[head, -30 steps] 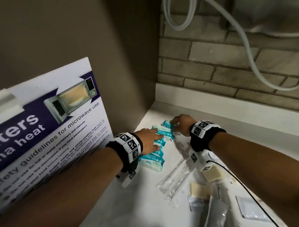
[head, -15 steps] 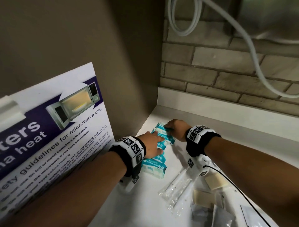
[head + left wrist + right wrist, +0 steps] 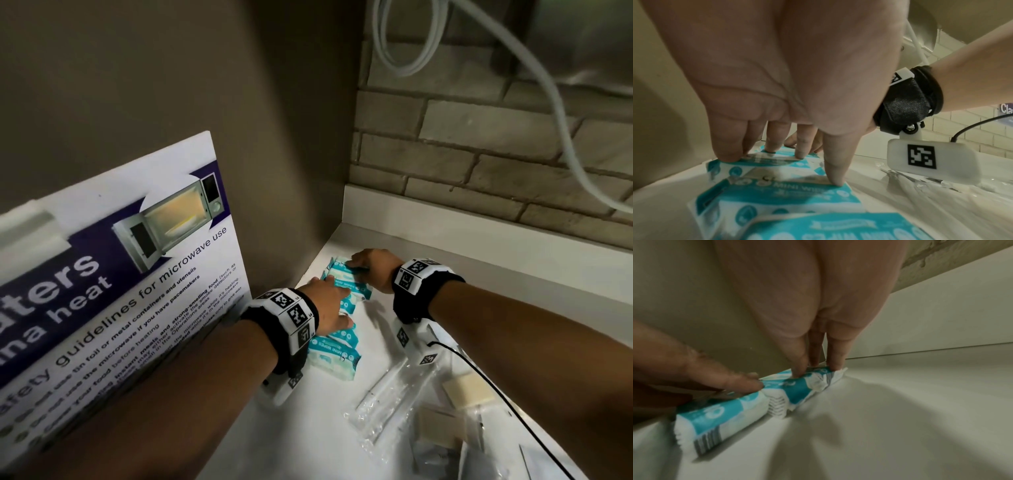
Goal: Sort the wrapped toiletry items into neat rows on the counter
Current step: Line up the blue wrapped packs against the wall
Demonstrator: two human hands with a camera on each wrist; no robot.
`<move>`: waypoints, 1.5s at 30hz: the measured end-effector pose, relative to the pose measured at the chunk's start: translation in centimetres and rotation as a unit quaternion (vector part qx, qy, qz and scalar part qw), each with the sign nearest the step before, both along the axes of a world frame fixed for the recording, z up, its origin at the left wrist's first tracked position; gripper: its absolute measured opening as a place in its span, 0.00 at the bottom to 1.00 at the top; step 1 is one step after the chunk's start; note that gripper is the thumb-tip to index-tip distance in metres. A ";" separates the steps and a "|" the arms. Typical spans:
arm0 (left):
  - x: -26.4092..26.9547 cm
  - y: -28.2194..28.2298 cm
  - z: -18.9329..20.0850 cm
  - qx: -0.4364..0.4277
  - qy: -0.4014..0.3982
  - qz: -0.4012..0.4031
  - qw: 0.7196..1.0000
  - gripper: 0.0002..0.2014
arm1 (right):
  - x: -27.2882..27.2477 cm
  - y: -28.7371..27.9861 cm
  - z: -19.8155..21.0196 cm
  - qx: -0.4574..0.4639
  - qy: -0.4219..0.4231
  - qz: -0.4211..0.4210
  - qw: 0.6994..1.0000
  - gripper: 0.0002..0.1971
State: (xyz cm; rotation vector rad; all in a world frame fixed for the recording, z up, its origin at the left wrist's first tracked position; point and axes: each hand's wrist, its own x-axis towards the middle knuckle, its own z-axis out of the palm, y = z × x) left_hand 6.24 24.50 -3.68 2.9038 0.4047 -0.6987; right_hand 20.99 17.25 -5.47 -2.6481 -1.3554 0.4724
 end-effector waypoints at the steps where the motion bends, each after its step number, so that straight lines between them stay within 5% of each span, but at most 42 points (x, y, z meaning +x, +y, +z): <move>1: 0.0 0.0 0.0 0.000 0.000 0.000 1.000 0.36 | 0.0 0.0 -0.1 0.002 0.000 0.000 1.000 0.22; 12: -1.3 0.2 0.2 -0.043 -0.059 0.003 0.997 0.36 | -1.5 -1.0 0.3 0.034 -0.001 0.056 0.998 0.23; 20: -5.5 -0.5 -0.1 -0.061 -0.120 -0.025 0.991 0.24 | -6.3 -2.9 1.4 0.019 0.006 0.152 0.988 0.20; 27: -7.3 -1.9 -0.1 -0.031 -0.093 -0.072 0.993 0.26 | -7.4 -3.7 0.3 0.007 -0.007 0.132 0.991 0.20; 45: -7.6 -1.1 -0.4 0.000 -0.063 -0.045 0.997 0.31 | -7.4 -3.1 0.0 -0.027 -0.020 0.100 0.994 0.21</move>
